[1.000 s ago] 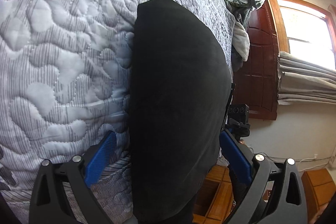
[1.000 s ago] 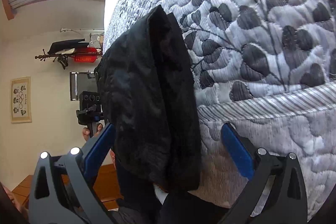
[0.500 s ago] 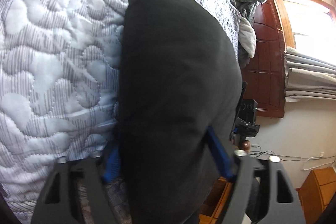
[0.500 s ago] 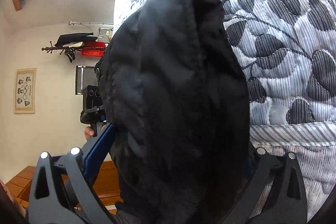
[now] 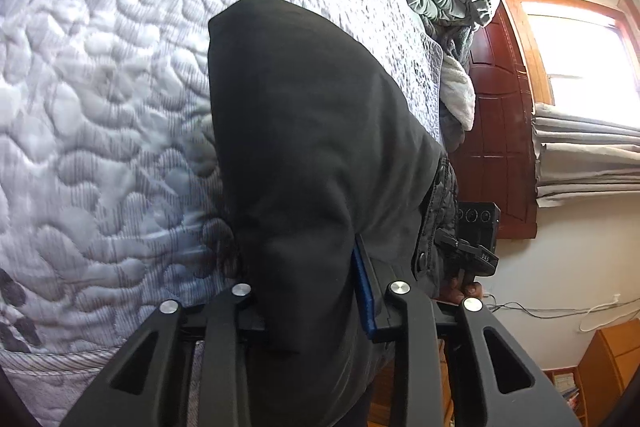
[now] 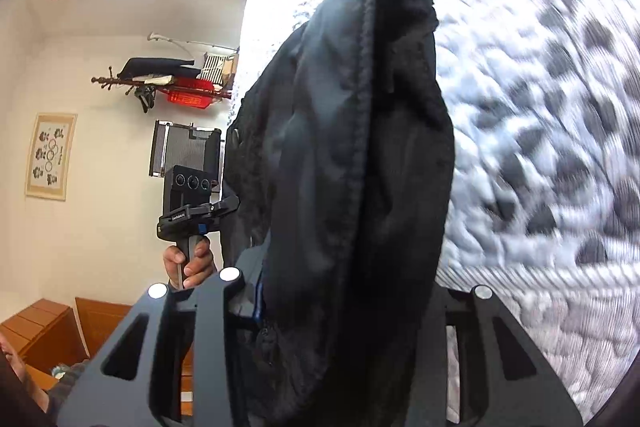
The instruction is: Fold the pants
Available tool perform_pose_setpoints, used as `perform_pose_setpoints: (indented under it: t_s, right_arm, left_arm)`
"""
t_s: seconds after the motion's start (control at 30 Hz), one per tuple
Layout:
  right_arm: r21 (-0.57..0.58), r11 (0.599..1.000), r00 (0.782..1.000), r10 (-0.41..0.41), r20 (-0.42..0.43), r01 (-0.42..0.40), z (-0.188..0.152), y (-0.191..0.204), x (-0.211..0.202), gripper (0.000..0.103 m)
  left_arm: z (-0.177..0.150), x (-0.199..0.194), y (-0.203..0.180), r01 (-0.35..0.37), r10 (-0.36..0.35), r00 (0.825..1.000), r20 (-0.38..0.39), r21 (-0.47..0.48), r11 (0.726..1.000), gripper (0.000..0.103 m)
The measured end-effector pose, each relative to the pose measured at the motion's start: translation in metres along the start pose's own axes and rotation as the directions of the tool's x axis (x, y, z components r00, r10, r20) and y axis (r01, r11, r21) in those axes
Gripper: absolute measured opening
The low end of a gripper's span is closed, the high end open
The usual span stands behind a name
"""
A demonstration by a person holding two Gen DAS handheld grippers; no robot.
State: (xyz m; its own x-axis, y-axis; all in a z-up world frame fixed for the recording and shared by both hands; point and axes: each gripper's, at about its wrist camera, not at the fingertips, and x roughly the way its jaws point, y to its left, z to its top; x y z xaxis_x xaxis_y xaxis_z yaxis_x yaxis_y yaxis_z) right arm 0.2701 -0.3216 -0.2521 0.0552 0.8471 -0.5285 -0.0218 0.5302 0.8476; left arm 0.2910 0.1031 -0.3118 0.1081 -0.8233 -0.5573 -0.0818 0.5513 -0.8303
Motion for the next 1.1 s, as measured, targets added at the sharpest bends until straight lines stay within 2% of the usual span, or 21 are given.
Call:
perform_pose_setpoints:
  t_s: [0.17, 0.3, 0.5, 0.63, 0.7, 0.73, 0.87, 0.93, 0.97, 1.03, 1.1]
  right_arm:
    - [-0.072, 0.997, 1.000, -0.008, -0.008, 0.007, 0.057, 0.034, 0.016, 0.038]
    - [-0.112, 0.993, 0.999, -0.024, -0.023, 0.021, 0.112, 0.056, 0.044, 0.038]
    - [-0.126, 0.991, 0.997, -0.043, -0.061, 0.035, 0.179, 0.064, 0.101, 0.038]
    - [-0.106, 0.993, 0.992, -0.072, -0.108, 0.060, 0.208, 0.056, 0.143, 0.038]
    - [-0.086, 0.993, 0.989, -0.086, -0.124, 0.076, 0.216, 0.046, 0.159, 0.039]
    - [-0.071, 0.994, 0.988, -0.086, -0.127, 0.078, 0.219, 0.039, 0.163, 0.039]
    - [-0.052, 0.997, 0.987, -0.072, -0.142, 0.065, 0.216, 0.019, 0.165, 0.043]
    - [-0.047, 0.997, 0.987, -0.070, -0.146, 0.063, 0.215, 0.012, 0.162, 0.047]
    - [-0.043, 0.997, 0.987, -0.073, -0.144, 0.067, 0.215, 0.014, 0.163, 0.053]
    - [-0.037, 0.995, 0.989, -0.094, -0.111, 0.090, 0.214, 0.021, 0.158, 0.061]
    - [-0.027, 0.994, 0.993, -0.108, -0.048, 0.106, 0.209, 0.023, 0.141, 0.063]
  left_arm:
    - [0.046, -0.043, -0.012, -0.028, 0.025, 0.998, 0.065, 0.031, 0.999, 0.030]
    - [0.093, -0.072, -0.003, -0.047, 0.046, 0.994, 0.098, 0.011, 0.999, 0.030]
    - [0.169, -0.101, 0.038, -0.060, 0.065, 0.993, 0.100, -0.049, 0.997, 0.030]
    - [0.202, -0.102, 0.081, -0.080, 0.088, 0.994, 0.065, -0.117, 0.990, 0.030]
    - [0.210, -0.100, 0.100, -0.084, 0.092, 0.994, 0.050, -0.147, 0.986, 0.030]
    - [0.212, -0.100, 0.108, -0.064, 0.073, 0.996, 0.049, -0.159, 0.985, 0.030]
    - [0.209, -0.095, 0.117, -0.018, 0.026, 0.998, 0.054, -0.141, 0.990, 0.032]
    - [0.208, -0.095, 0.121, 0.001, 0.008, 0.998, 0.068, -0.136, 0.991, 0.033]
    - [0.205, -0.098, 0.125, 0.008, 0.003, 0.997, 0.080, -0.133, 0.991, 0.033]
    - [0.198, -0.107, 0.127, 0.006, 0.007, 0.994, 0.113, -0.117, 0.993, 0.037]
    - [0.190, -0.121, 0.124, -0.040, 0.056, 0.986, 0.158, -0.103, 0.994, 0.043]
